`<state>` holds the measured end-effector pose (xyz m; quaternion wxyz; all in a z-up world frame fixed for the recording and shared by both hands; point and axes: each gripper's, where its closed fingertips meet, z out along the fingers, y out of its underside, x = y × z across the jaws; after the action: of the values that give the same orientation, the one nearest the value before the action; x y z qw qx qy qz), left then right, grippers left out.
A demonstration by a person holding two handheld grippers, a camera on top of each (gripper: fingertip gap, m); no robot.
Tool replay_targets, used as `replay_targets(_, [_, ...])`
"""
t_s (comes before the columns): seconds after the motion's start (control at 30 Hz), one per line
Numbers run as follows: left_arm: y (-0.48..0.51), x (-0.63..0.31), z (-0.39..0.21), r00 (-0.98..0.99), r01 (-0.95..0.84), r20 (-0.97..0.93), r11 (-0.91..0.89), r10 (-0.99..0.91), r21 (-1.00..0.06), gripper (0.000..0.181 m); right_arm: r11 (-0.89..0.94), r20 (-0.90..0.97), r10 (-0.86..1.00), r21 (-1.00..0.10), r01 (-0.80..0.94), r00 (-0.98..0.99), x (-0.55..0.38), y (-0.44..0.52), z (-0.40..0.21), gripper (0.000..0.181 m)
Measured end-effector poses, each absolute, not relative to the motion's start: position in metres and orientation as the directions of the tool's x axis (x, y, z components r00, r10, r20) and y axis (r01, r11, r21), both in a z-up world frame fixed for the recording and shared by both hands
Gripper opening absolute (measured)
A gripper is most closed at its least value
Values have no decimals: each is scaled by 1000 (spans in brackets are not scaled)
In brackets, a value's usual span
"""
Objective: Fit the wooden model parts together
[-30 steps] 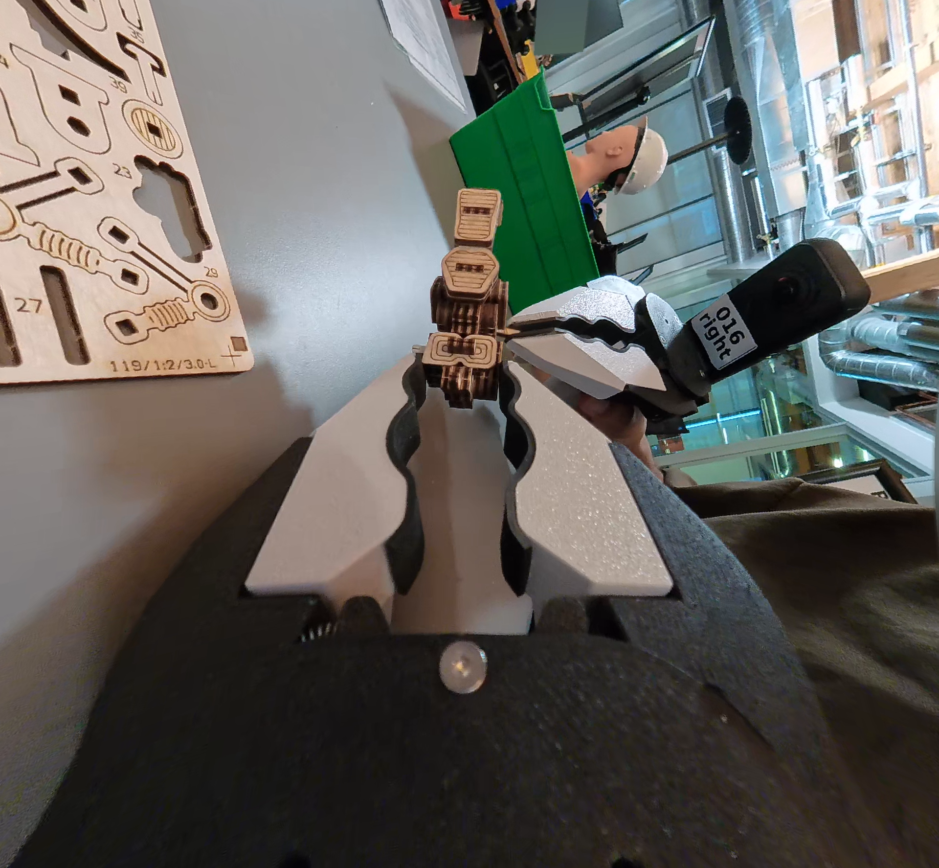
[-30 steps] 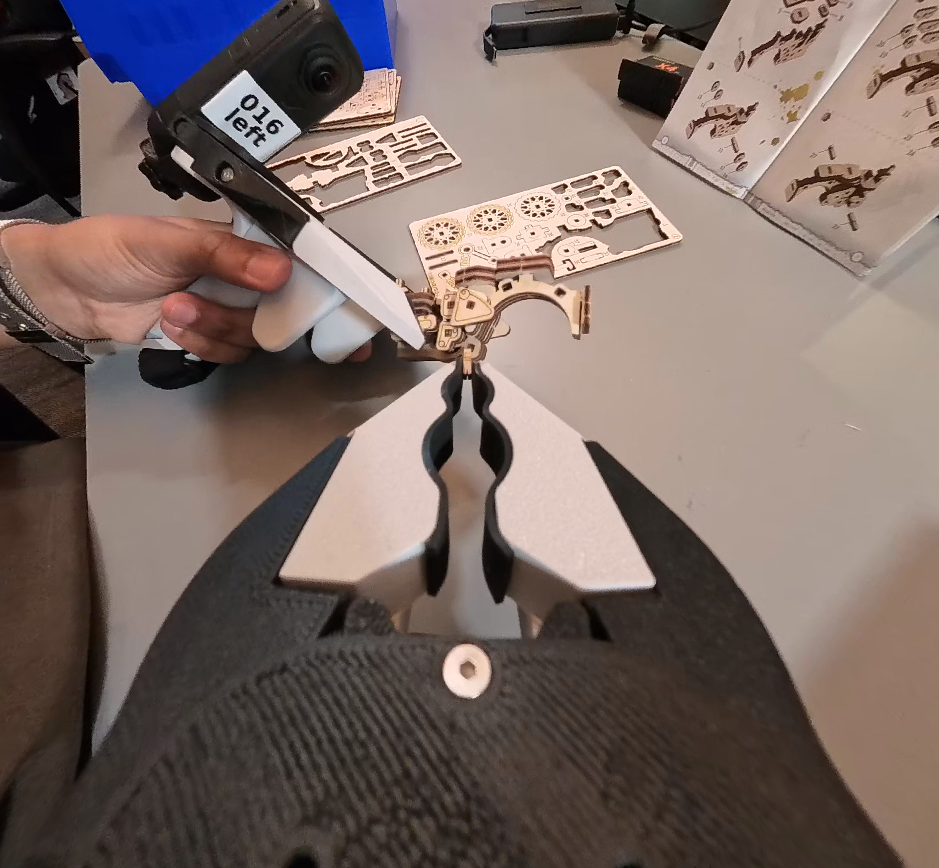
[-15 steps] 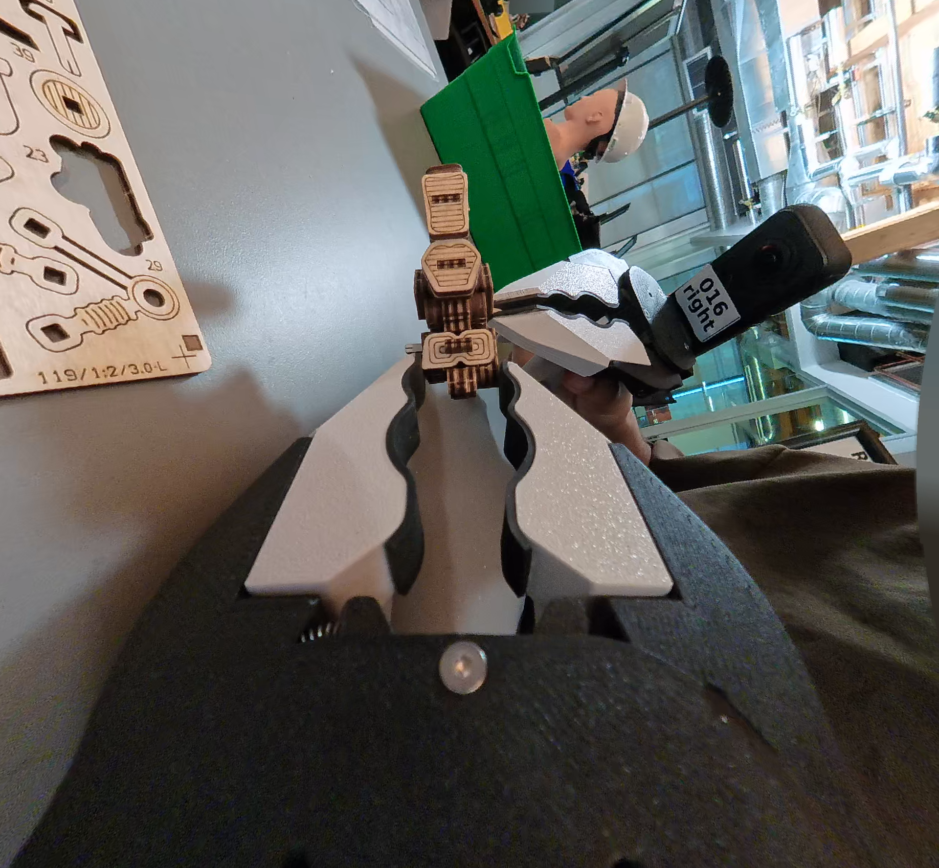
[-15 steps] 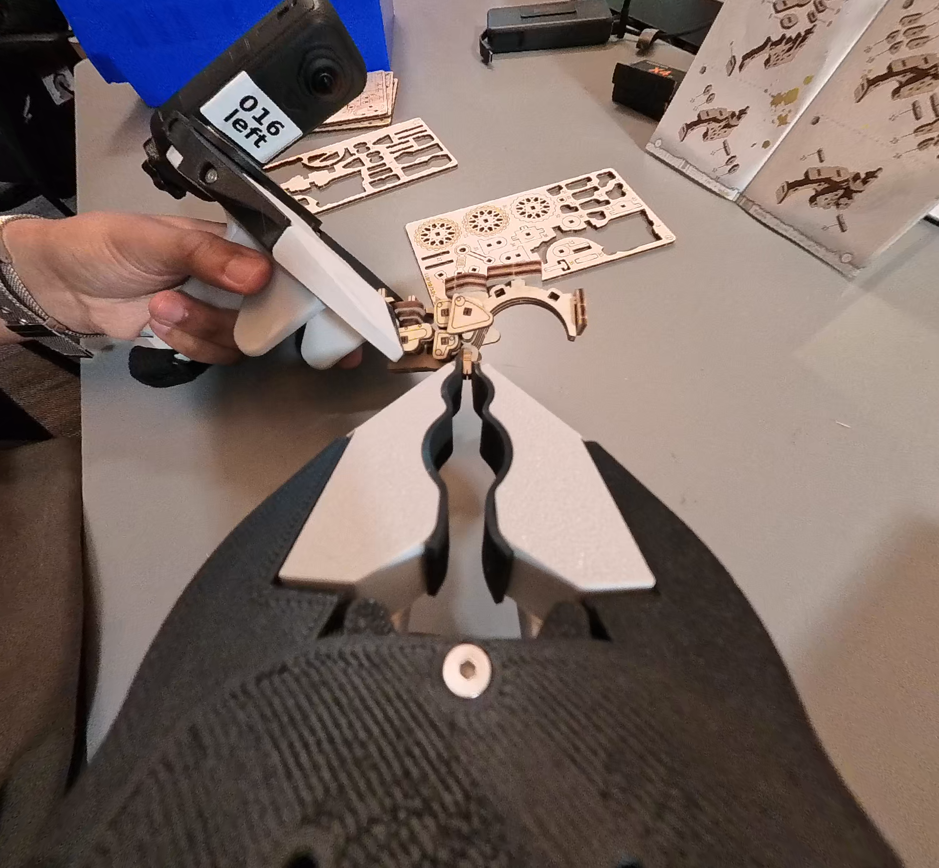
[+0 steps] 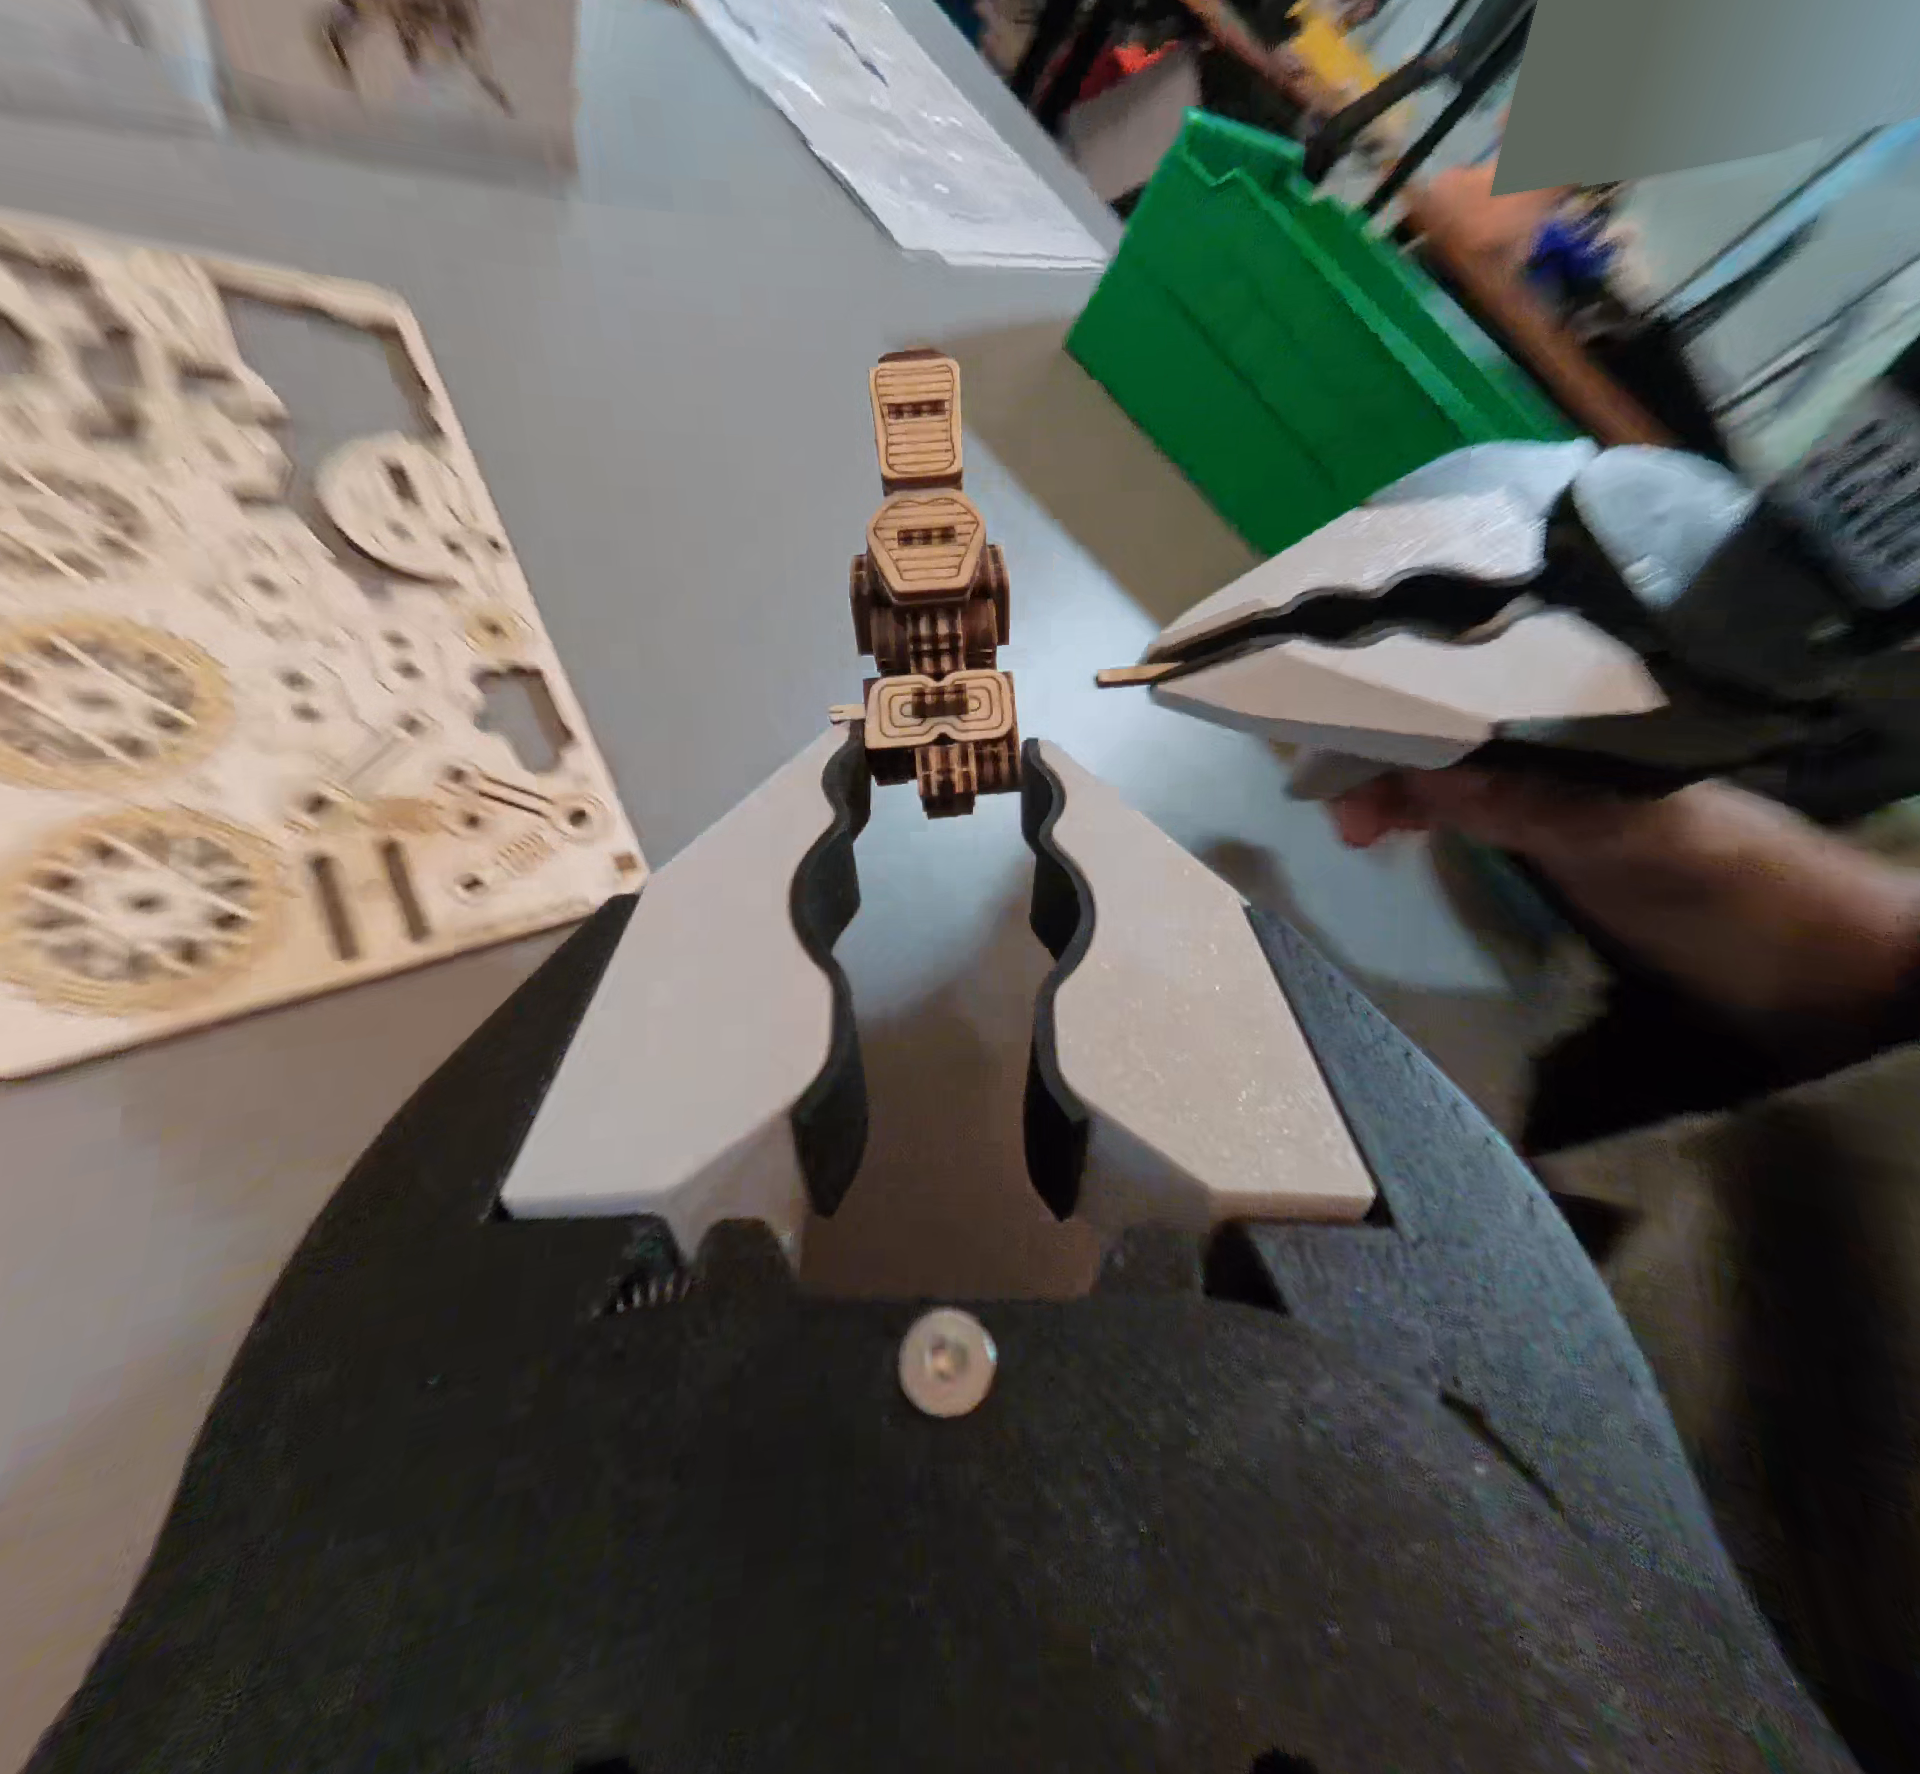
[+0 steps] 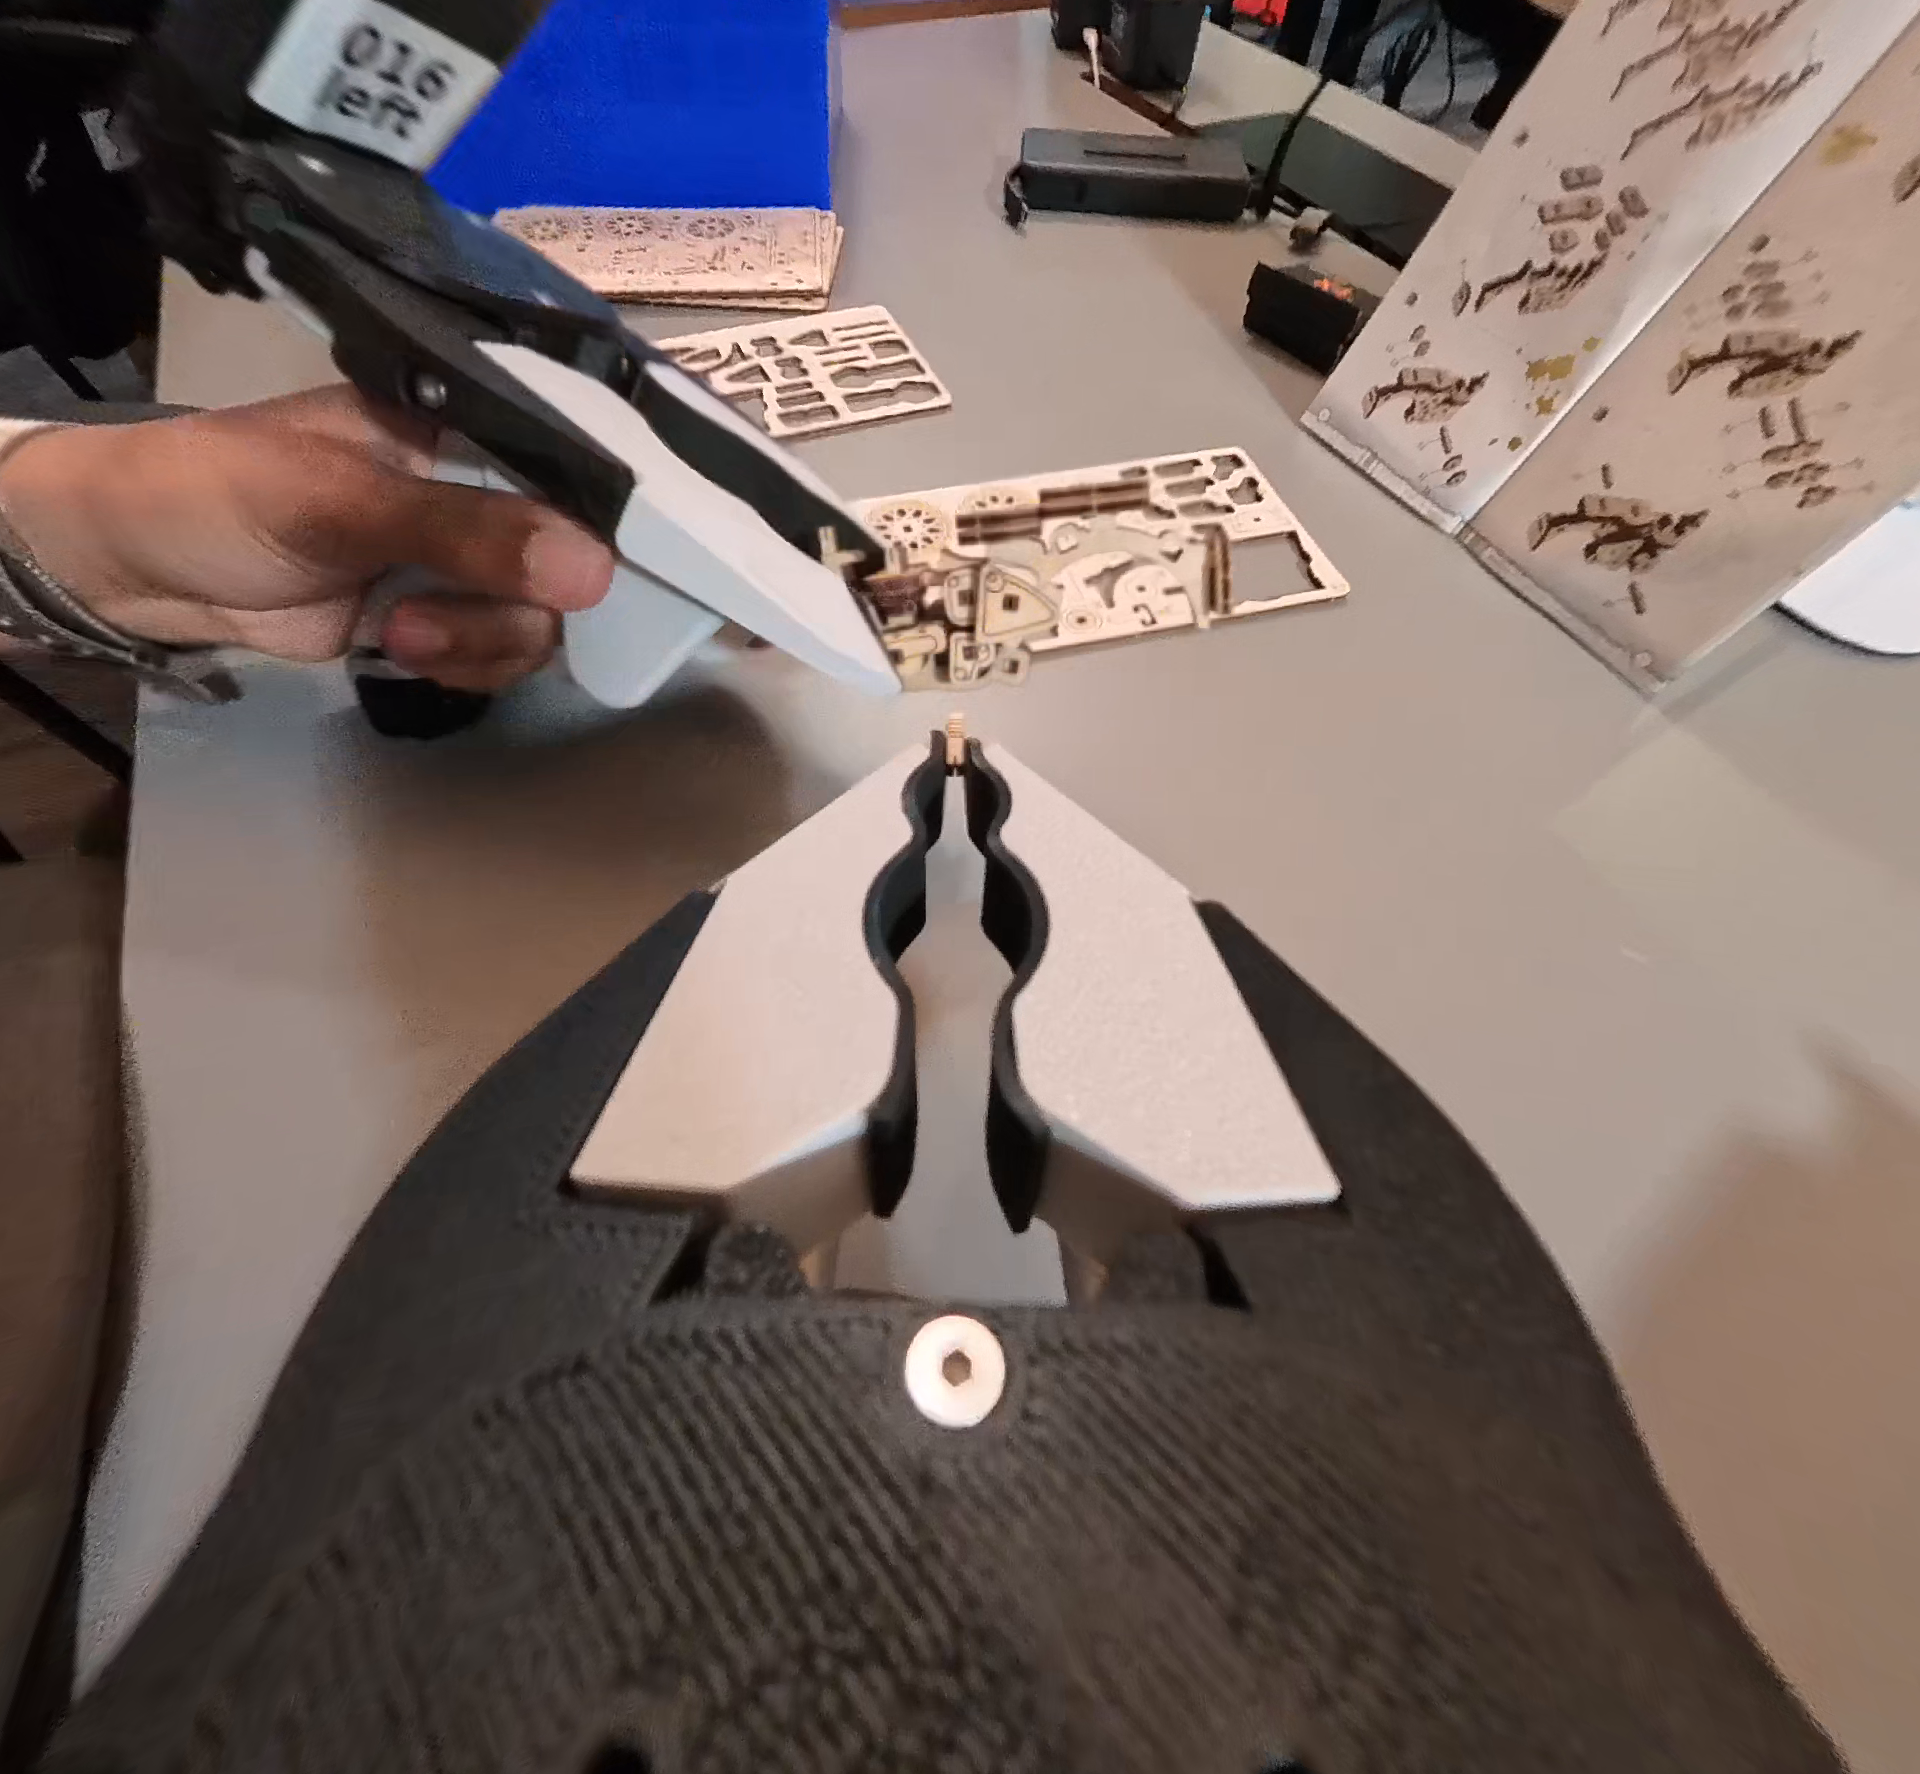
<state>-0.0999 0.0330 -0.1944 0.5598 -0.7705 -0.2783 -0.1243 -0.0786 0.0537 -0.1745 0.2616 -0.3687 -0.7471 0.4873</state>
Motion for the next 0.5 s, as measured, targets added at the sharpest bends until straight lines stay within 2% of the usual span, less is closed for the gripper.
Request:
replay_targets(0.07, [29,-107,-190,892,377,268,-274,364,-885,26,269,67,800,-929,256,-597,-78,53,-170,1])
replay_targets(0.13, [27,-109,-184,910,223,80,-316,407,-922,26,276,92,794,-935,223,-600,-77,51,-166,1])
replay_targets(0.33, [20,-111,-163,831,-127,-326,-418,450,-900,26,264,123,784,-953,149,-608,-74,46,-155,1])
replay_targets(0.4, [21,-107,-159,821,-165,-358,-415,445,-895,26,262,134,785,-957,128,-605,-74,46,-151,1])
replay_targets(0.5, [23,-102,-159,861,-88,-255,-364,440,-927,26,260,141,786,-959,115,-602,-74,44,-149,1])
